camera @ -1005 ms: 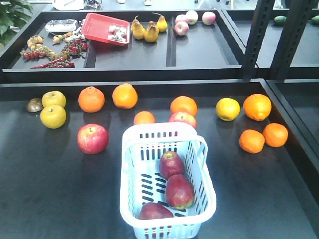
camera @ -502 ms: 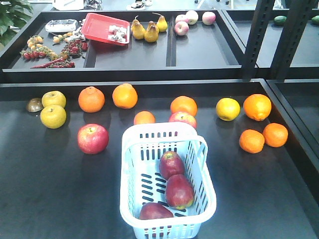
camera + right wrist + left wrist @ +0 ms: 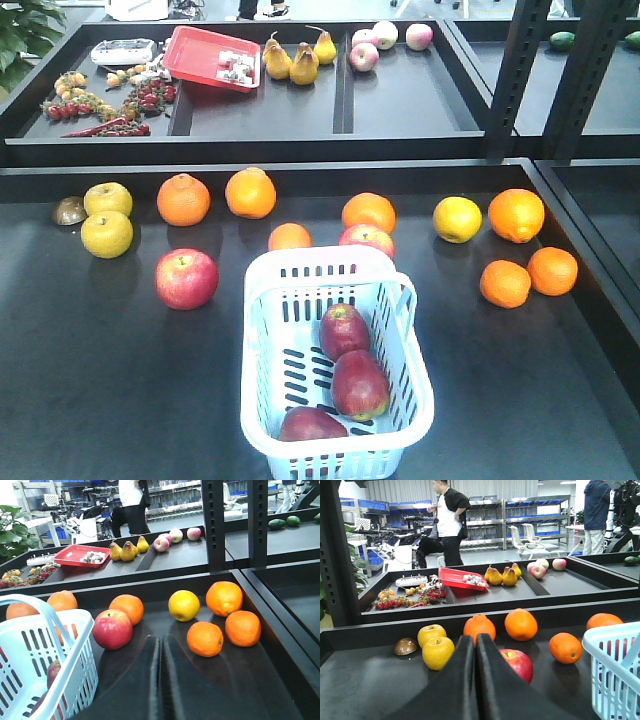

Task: Pick three apples into basket with both arms

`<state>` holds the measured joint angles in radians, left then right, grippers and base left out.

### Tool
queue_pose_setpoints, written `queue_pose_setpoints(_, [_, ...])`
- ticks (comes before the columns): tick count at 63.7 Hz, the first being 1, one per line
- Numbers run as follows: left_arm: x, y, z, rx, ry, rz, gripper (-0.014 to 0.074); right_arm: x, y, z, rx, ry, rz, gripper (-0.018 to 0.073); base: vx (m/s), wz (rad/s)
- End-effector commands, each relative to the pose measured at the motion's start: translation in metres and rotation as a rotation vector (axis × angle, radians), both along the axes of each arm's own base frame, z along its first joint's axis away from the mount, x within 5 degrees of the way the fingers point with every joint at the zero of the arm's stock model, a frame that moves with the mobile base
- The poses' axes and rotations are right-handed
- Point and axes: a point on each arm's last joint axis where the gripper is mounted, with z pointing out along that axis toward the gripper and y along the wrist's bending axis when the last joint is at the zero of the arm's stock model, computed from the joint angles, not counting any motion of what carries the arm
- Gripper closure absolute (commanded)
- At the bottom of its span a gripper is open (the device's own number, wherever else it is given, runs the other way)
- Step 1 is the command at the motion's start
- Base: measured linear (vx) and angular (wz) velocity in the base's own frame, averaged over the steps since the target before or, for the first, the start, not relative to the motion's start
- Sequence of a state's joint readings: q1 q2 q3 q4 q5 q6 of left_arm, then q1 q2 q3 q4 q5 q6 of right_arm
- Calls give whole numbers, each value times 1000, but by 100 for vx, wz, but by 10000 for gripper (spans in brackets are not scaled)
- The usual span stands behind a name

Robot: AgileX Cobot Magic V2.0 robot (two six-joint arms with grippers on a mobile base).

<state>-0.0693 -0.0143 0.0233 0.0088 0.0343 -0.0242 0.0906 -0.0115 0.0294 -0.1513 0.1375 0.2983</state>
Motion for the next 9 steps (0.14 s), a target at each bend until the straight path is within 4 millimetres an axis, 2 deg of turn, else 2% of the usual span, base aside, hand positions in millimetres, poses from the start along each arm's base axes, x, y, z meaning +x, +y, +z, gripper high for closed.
queue_pose_setpoints(1, [-1, 0, 1, -15, -74, -1, 603, 0, 1, 2, -17, -71, 5, 566, 0, 0])
queue_pose_setpoints(9, [-1, 0, 1, -15, -74, -1, 603, 0, 1, 2, -17, -71, 5, 566, 0, 0])
